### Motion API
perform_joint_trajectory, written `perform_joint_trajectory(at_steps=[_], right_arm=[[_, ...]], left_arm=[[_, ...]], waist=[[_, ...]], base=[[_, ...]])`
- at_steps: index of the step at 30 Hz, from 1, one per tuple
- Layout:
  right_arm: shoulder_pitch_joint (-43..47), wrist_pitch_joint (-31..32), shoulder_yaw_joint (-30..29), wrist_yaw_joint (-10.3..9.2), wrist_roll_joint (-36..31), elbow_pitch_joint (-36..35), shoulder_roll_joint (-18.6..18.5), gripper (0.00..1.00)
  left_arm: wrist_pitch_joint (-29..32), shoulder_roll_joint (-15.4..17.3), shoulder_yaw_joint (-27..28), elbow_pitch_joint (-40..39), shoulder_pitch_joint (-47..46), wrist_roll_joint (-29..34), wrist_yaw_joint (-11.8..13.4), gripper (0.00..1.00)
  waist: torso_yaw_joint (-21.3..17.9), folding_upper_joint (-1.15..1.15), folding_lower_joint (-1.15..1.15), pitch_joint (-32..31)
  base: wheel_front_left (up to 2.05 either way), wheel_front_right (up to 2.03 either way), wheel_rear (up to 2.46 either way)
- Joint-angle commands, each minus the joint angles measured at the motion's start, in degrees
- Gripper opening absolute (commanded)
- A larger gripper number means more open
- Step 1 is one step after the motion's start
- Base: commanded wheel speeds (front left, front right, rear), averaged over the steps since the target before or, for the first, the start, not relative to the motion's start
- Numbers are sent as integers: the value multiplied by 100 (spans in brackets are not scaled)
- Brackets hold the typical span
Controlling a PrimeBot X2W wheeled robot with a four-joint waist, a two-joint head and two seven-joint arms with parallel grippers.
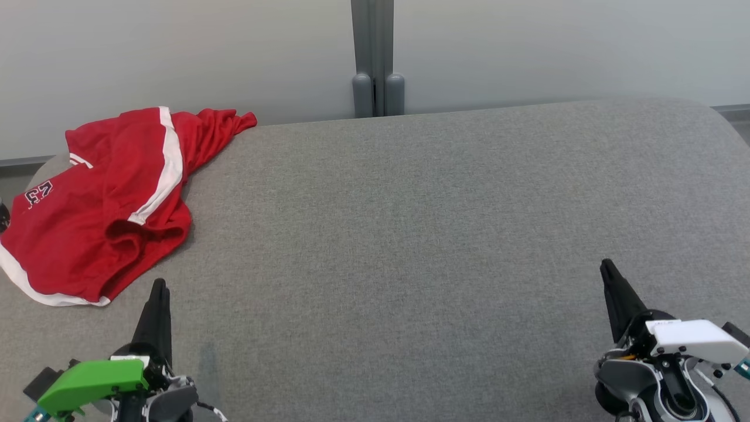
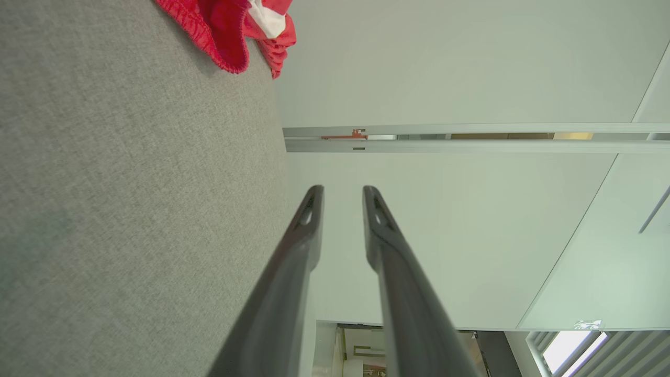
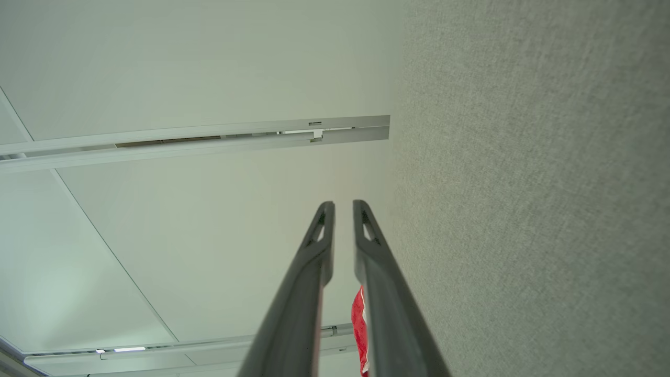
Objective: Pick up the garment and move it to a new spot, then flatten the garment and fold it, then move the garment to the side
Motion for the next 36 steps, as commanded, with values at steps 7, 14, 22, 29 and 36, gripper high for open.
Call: perform_joint_trajectory(at_steps=[7,14,22,29,36], right_arm=[[113,-167,116,0,-56,23,15,100],[170,-356,183,1,-173,-36,9,100],[210,-564,194,2,-629,-136,2,100],[239,-726,162,3,-1353,-341,-3,100],[276,-879,214,5,-2166,-561,-7,100]], left_arm=[[-167,-14,-191,26,96,54,0,100],[-356,-8,-351,-15,125,273,1,100],[-564,-1,-482,-170,131,932,108,100],[-726,4,-664,-419,137,1595,268,100],[-878,10,-863,-615,151,2244,486,100]], waist=[[2,0,0,-7],[6,0,0,-14],[12,0,0,-17],[18,0,0,-20],[29,0,0,-30]], base=[[0,0,0],[0,0,0],[0,0,0],[0,0,0],[0,0,0]])
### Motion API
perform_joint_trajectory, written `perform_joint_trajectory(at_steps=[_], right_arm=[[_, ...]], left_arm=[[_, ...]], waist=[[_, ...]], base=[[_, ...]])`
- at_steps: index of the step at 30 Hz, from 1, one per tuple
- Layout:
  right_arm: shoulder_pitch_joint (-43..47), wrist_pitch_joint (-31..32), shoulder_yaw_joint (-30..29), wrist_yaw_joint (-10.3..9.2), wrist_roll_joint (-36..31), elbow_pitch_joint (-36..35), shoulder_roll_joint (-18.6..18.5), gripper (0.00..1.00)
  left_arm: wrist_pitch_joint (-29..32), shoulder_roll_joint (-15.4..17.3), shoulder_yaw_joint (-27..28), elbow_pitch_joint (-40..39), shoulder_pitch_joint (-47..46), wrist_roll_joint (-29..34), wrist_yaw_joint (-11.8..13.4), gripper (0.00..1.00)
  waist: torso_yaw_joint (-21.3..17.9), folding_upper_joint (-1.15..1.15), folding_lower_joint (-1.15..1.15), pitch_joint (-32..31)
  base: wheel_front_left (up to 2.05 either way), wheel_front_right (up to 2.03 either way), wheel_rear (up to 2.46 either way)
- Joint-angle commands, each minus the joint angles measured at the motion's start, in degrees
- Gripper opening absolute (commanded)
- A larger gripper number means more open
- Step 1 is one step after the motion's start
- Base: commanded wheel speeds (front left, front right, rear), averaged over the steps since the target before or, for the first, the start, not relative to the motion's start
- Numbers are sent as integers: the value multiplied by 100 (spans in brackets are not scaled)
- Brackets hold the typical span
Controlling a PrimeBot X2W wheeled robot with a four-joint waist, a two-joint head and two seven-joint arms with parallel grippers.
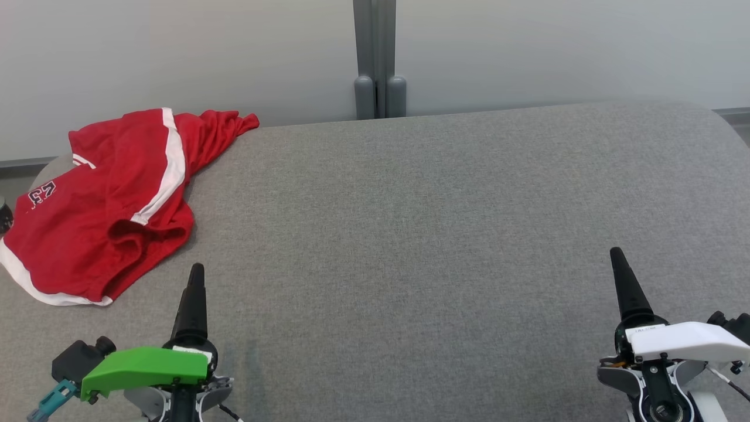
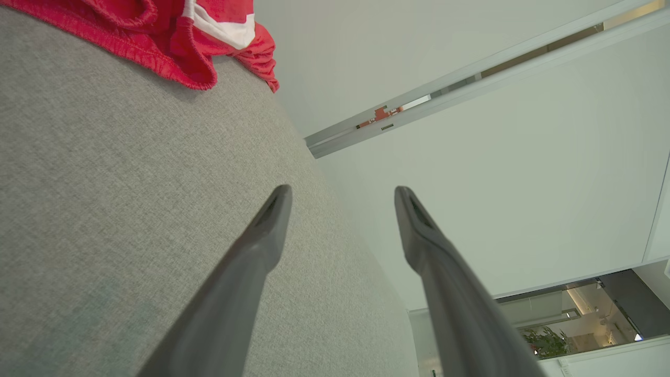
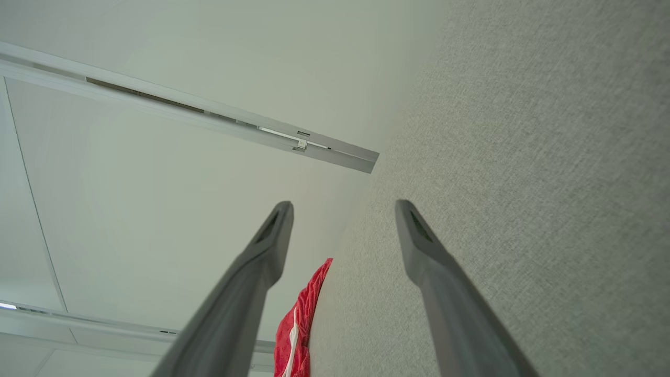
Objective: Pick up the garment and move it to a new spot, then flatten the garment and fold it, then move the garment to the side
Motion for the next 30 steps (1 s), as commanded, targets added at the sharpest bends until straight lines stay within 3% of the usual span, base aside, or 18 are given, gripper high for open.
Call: perform_joint_trajectory(at_steps=[1,21,30], right_arm=[[1,-70,36,21,-242,-159,-31,100],[179,-452,345,24,-2527,-519,-44,100],[257,-609,456,26,-3150,-537,-49,100]], left_arm=[[-61,40,-41,-123,-35,196,58,100],[-438,53,-346,-220,118,2411,396,100],[-605,59,-465,-140,215,3166,470,100]], waist=[[3,0,0,-3],[20,0,0,-49],[31,0,0,-56]], base=[[0,0,0],[0,0,0],[0,0,0]])
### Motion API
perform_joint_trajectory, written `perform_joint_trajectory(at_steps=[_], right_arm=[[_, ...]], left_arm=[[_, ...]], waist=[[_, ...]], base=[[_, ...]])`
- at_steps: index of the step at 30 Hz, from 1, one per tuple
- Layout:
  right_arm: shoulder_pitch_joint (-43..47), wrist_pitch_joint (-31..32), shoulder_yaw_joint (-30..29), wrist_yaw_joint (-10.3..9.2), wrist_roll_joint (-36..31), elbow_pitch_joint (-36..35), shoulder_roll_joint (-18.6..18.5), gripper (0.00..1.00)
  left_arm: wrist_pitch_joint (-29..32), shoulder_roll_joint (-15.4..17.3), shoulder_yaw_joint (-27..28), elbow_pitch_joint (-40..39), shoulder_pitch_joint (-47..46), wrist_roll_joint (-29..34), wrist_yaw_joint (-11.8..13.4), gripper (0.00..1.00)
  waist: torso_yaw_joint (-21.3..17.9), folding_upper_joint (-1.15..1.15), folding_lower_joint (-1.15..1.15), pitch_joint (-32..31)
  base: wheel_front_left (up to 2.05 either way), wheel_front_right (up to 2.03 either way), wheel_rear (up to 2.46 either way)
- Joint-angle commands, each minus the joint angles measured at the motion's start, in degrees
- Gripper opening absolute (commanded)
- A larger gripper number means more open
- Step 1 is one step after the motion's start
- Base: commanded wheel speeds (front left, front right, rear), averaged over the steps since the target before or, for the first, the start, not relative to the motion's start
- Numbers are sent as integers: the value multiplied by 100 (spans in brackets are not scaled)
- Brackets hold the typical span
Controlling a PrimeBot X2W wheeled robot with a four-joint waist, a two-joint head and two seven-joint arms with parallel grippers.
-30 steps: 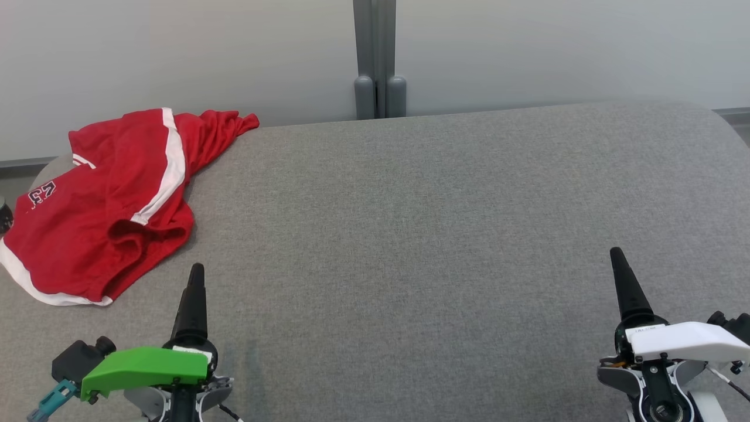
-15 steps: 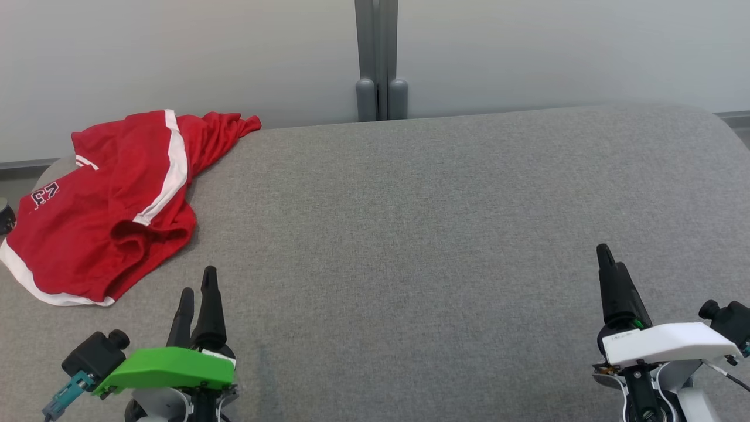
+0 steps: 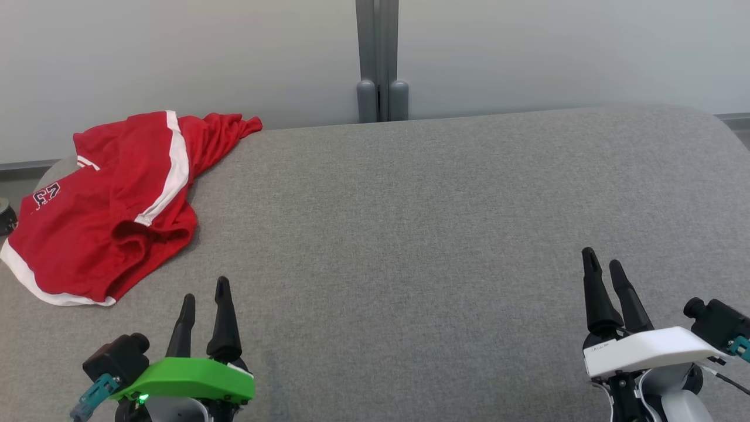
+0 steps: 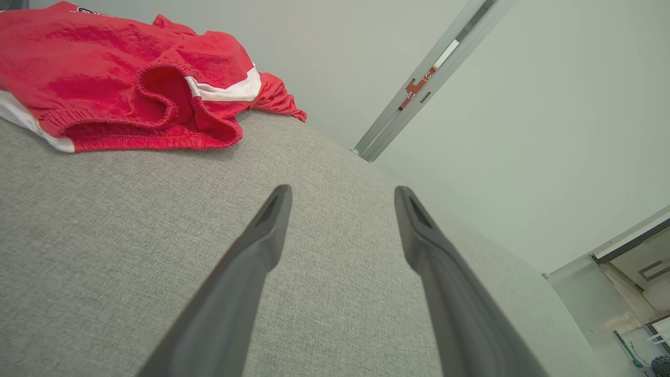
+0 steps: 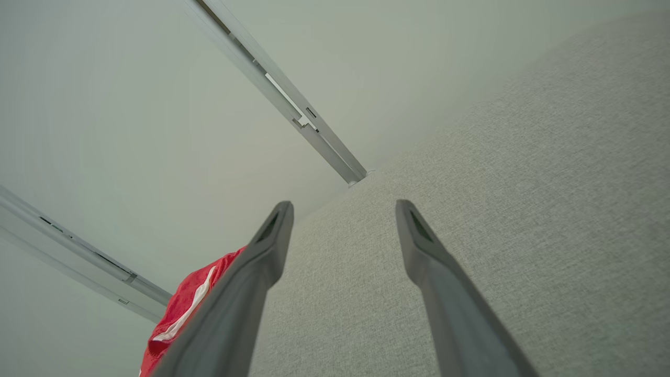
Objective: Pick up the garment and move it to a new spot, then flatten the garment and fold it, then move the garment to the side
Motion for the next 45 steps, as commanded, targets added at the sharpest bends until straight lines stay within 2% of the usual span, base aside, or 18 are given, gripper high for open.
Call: perform_joint_trajectory(at_steps=[1,26,45], right_arm=[[34,-59,16,25,-159,-84,-34,100],[76,-405,151,24,-1748,202,-44,100],[13,-628,233,25,-2652,335,-50,100]], left_arm=[[-62,43,-17,-56,6,198,28,100],[-407,56,-275,95,61,1554,259,100],[-633,62,-441,448,4,2342,351,100]], waist=[[5,0,0,-1],[52,0,0,-21],[98,0,0,-37]], base=[[0,0,0],[0,0,0],[0,0,0]])
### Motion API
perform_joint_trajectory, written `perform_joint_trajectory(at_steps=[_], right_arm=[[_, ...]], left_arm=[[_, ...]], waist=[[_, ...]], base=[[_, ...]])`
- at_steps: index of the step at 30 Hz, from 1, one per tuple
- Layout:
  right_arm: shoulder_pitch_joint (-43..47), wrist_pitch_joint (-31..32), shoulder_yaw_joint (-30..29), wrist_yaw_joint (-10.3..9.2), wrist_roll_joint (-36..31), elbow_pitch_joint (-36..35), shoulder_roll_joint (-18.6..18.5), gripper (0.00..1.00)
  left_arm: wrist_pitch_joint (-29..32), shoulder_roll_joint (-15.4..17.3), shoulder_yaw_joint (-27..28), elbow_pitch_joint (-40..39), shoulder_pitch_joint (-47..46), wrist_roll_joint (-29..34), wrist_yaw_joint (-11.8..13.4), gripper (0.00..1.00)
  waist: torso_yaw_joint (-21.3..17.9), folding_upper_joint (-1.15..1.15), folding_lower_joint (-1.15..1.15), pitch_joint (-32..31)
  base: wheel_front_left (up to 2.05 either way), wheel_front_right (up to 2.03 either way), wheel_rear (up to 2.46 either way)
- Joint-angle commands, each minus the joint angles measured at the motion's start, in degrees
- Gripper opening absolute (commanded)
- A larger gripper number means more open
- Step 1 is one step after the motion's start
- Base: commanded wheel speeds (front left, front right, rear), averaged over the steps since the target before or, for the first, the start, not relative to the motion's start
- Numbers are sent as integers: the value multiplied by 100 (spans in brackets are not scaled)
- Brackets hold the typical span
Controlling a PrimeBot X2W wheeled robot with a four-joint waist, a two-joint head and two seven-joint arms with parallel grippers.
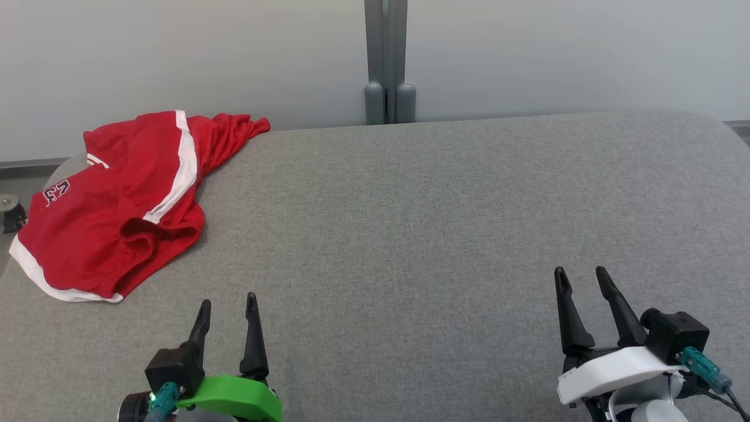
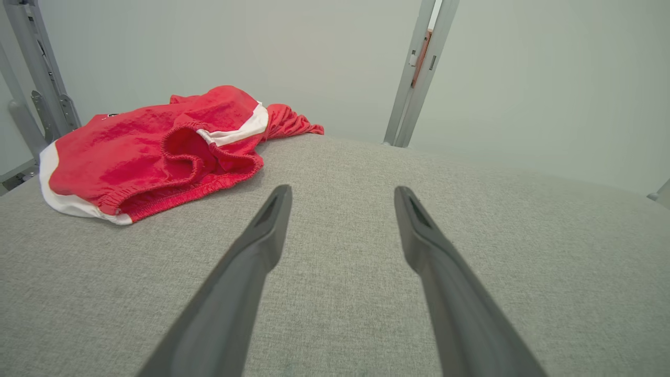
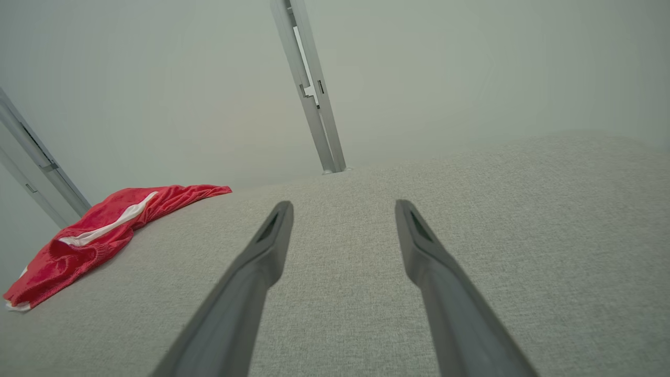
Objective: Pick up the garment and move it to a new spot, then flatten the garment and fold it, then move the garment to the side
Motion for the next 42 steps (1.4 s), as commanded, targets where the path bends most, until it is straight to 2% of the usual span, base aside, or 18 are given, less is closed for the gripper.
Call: perform_joint_trajectory(at_steps=[1,16,42], right_arm=[[-65,-62,15,15,-154,3,-30,100],[-84,-212,85,10,-843,48,-34,100],[-69,-204,26,9,-774,97,-33,100]], left_arm=[[-46,42,-10,24,-40,105,35,100],[-210,47,-141,157,-83,575,133,100],[-197,46,-99,242,-116,498,97,100]], waist=[[4,0,0,-1],[28,0,0,4],[49,0,0,14]], base=[[0,0,0],[0,0,0],[0,0,0]])
